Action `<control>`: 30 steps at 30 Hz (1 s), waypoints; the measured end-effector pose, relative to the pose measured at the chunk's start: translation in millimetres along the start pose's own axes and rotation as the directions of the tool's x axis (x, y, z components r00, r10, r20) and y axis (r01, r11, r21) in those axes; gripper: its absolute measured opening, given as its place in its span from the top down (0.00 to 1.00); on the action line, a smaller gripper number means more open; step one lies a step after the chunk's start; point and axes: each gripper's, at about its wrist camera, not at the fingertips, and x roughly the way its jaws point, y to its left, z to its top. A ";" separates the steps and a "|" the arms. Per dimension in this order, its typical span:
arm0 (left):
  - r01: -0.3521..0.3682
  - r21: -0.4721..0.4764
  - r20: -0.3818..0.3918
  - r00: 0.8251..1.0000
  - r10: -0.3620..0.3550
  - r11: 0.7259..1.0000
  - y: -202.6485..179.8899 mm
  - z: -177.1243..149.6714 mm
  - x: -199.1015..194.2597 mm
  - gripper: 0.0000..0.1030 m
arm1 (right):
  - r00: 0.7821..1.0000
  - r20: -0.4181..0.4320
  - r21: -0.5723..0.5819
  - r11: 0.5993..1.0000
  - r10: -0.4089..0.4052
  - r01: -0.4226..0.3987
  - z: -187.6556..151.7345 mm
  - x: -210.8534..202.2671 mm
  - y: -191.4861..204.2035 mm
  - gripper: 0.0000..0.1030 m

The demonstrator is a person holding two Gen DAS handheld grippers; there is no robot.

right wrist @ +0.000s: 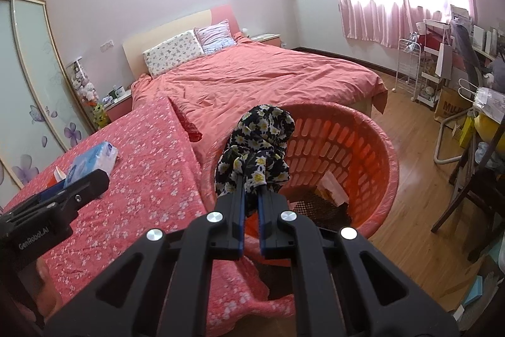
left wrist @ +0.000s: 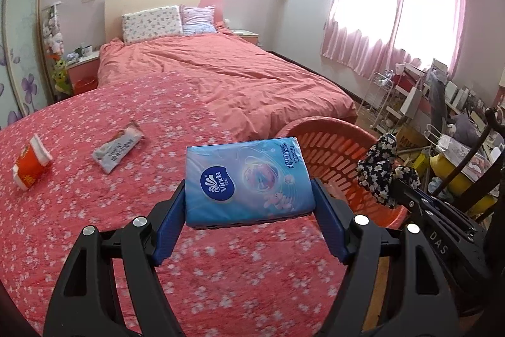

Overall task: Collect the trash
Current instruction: 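Carry floral cloth and tissue pack over the orange basket and open both tools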

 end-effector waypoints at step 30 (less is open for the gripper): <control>0.160 0.077 -0.119 0.982 -0.150 0.984 -84.7 6.5 84.7 0.28 | 1.000 -0.005 0.132 0.991 0.012 -0.011 27.4 48.9 -81.2 0.85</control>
